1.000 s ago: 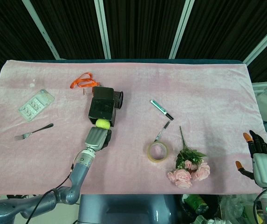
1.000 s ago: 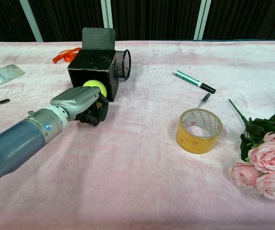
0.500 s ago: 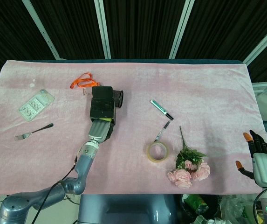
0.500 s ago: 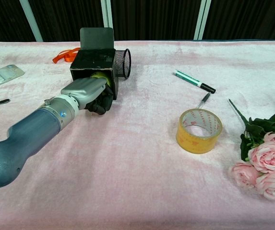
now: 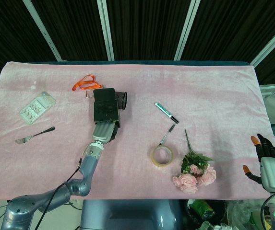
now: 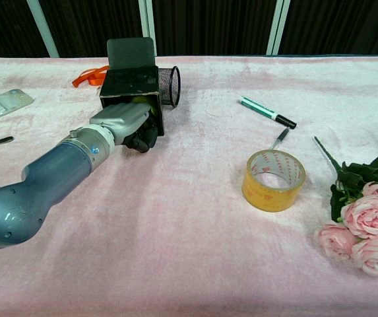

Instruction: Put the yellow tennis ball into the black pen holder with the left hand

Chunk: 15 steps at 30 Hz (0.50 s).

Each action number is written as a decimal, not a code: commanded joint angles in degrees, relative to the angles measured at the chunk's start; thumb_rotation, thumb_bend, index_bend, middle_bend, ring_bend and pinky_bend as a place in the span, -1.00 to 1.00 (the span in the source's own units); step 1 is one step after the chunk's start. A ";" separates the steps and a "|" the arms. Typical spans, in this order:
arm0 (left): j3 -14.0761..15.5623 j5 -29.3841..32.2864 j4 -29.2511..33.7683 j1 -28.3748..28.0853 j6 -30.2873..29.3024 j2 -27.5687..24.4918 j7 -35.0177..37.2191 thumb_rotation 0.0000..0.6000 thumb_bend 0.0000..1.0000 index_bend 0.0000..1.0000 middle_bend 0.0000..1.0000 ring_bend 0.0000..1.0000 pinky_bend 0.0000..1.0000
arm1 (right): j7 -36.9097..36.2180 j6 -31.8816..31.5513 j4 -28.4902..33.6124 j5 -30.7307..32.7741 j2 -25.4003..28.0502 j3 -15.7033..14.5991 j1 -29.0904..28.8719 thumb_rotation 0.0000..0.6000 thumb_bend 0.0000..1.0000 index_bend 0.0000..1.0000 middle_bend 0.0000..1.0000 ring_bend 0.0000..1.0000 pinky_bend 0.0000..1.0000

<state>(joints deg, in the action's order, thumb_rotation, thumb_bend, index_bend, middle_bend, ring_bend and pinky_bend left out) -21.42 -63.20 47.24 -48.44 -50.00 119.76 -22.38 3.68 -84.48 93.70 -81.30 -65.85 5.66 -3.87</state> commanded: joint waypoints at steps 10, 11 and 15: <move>1.24 0.39 0.78 0.41 -1.36 -0.57 -0.53 1.00 0.35 0.72 0.99 0.95 1.00 | 0.15 -0.16 0.08 -0.01 -0.06 0.01 0.07 1.00 -0.60 -0.91 -1.00 -0.92 -0.70; 1.31 0.44 0.83 0.45 -1.48 -0.62 -0.63 1.00 0.35 0.72 0.99 0.95 1.00 | 0.13 -0.17 0.08 0.00 -0.07 0.02 0.08 1.00 -0.60 -0.91 -1.00 -0.92 -0.70; 1.68 1.35 1.41 0.93 -1.80 -0.89 -1.97 1.00 0.35 0.71 0.99 0.95 1.00 | 0.22 -0.06 0.09 0.09 -0.08 0.03 0.04 1.00 -0.60 -0.91 -1.00 -0.92 -0.70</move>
<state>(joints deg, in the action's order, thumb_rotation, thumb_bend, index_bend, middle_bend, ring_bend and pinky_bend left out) -19.86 -62.17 48.42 -47.68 -51.74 118.97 -23.96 3.90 -84.54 93.79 -81.22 -65.93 5.69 -3.83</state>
